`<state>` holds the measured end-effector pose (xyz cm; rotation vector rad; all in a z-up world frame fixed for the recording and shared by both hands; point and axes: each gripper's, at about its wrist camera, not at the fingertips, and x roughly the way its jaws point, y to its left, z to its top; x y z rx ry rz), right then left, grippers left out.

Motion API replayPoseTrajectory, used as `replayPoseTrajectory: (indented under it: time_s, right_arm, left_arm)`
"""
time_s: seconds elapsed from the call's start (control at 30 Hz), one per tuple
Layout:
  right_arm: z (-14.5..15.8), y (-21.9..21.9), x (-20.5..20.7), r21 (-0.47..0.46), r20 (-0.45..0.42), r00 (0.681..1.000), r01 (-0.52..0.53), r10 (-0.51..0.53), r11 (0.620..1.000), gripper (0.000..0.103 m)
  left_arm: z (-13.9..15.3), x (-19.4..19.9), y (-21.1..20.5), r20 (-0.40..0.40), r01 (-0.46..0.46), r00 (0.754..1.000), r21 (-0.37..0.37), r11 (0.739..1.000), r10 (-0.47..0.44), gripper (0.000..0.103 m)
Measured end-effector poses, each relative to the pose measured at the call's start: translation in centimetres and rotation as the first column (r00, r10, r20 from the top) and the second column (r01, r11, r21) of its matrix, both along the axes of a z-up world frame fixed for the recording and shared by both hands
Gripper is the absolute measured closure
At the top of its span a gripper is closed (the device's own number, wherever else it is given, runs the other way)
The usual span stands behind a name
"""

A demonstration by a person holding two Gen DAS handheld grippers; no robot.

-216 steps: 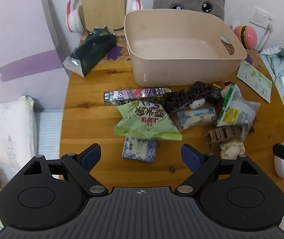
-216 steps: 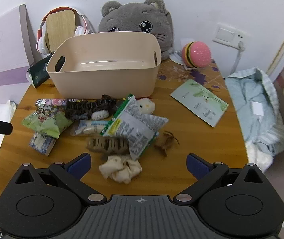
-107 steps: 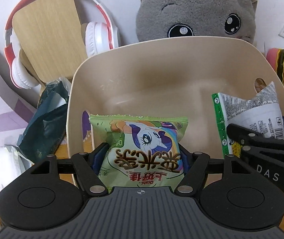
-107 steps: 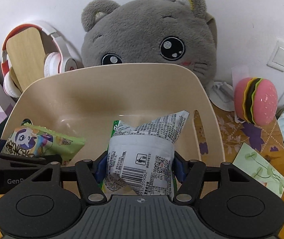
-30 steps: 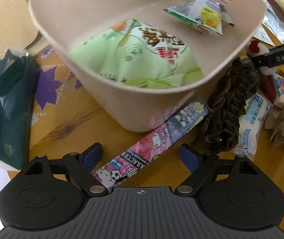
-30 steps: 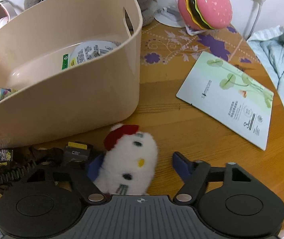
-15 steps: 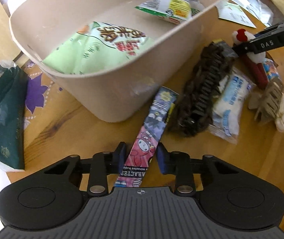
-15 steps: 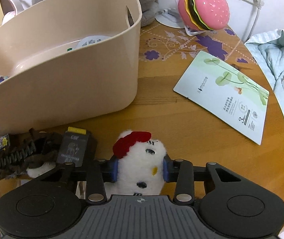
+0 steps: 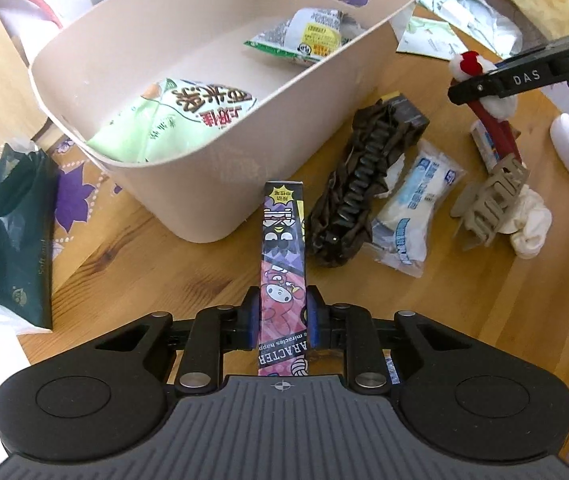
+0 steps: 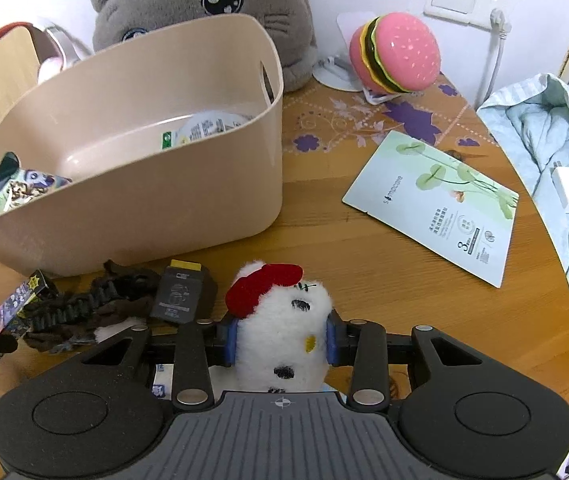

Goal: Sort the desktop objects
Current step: 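Grasp the pink candy stick with the left gripper while the right grasps the white plush doll, then carry the candy stick and plush doll over the basket and release both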

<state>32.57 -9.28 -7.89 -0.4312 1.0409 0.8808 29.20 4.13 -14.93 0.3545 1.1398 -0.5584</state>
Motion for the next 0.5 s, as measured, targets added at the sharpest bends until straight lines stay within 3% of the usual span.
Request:
replayPoseTrajectory:
  time_s: [0.5]
  right_arm:
    - [4.4, -3.3, -0.4, 0.107, -0.005, 1.0, -0.016, 0.016, 0.994, 0.066]
  left_arm:
    - [4.3, -3.4, -0.8, 0.035, 0.061, 0.998, -0.072, 0.996, -0.059, 0.08]
